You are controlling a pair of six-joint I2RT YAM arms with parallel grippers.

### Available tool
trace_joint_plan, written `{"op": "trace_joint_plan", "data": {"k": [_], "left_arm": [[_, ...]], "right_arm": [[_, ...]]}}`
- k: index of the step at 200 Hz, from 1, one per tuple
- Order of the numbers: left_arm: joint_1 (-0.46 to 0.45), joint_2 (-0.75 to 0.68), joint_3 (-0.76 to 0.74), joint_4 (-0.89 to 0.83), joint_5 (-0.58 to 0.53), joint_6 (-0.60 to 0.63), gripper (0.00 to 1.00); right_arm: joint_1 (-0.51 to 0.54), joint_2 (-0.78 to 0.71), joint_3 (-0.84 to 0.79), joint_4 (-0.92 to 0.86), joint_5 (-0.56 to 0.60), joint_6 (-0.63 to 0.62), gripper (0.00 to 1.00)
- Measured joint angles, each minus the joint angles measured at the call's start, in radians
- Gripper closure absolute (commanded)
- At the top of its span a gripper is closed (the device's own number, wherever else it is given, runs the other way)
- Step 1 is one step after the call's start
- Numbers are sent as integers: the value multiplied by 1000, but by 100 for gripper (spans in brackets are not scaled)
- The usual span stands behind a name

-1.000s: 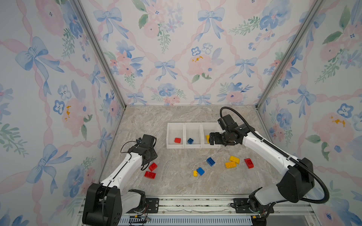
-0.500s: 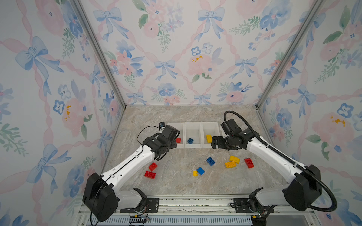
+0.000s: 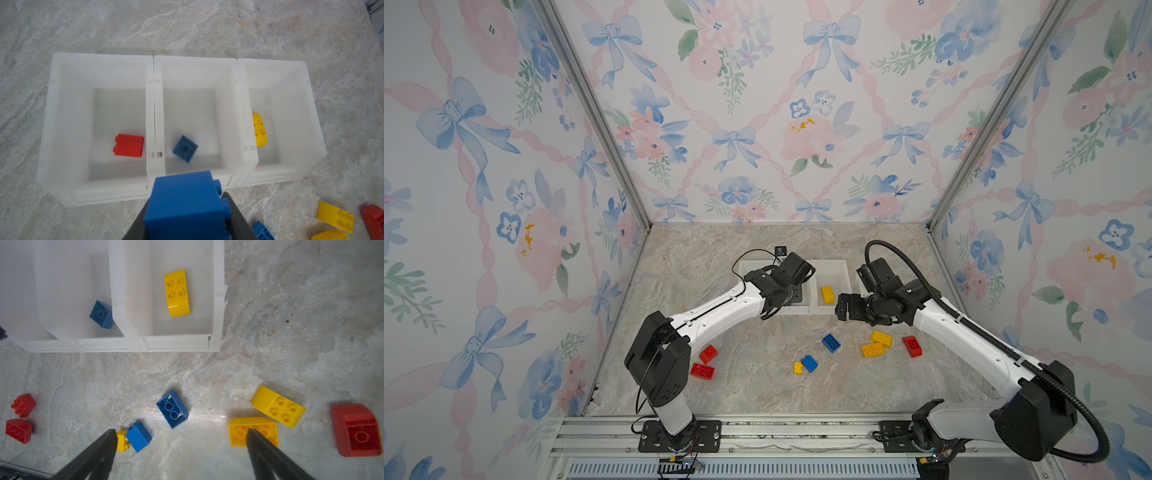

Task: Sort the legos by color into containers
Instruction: 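Lift the blue brick with the left gripper and carry it over the middle bin, then drop the blue brick from the left gripper while the right gripper nears yellow bricks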

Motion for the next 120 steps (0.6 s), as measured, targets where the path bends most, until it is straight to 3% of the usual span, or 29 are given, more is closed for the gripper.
{"op": "trace_joint_plan", "data": {"k": [87,120], "left_arm": [[5,256,162,62,31,74,70],[11,305,189,75,41,80,61]], "right_arm": [[-14,-75,-53,-4,4,27,0],[-35,-92,-66,-8,4,29,0]]}}
